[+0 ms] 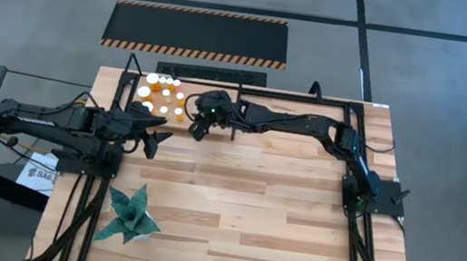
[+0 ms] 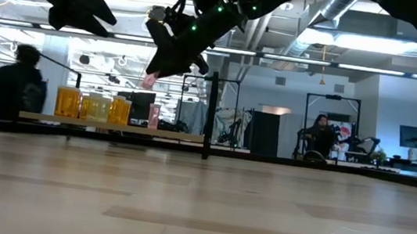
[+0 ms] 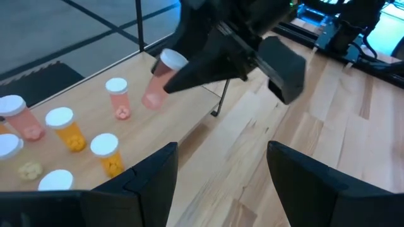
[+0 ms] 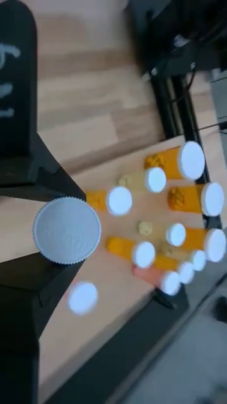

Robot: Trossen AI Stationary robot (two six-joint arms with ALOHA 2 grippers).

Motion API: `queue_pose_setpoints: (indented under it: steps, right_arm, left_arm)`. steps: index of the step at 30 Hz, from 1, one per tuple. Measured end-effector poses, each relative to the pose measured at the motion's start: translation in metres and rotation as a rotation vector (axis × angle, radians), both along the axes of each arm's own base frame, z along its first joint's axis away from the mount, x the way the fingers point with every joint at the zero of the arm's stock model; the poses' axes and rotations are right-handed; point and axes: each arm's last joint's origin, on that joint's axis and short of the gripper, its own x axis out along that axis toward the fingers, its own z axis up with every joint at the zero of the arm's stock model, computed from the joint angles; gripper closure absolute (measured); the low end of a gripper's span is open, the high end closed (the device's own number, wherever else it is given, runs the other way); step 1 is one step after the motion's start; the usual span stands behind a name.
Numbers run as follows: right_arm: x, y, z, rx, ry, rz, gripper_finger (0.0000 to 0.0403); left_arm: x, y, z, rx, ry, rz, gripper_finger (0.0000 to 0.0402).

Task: Pick and place medicine bottles onto shelf by color
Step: Put the pink pill bottle aligned with the other pink pill bottle on the shelf

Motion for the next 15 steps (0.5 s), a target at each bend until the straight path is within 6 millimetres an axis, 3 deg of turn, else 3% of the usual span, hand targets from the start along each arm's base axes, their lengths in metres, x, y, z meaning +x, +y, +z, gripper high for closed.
queue_pose_setpoints:
  steps: [8, 15]
  right_arm:
    - [0.003, 0.02, -0.002, 0.172, -0.055, -0.081, 0.0266]
    - [-0.004, 0.053, -0.016, 0.19, 0.147, -0.034, 0.0266]
  left_arm:
    - [-0.001, 0.0, -0.002, -0.005, 0.024, 0.003, 0.0173]
    - [-0.003, 0.0, -0.005, -0.018, 0.057, 0.01, 0.0173]
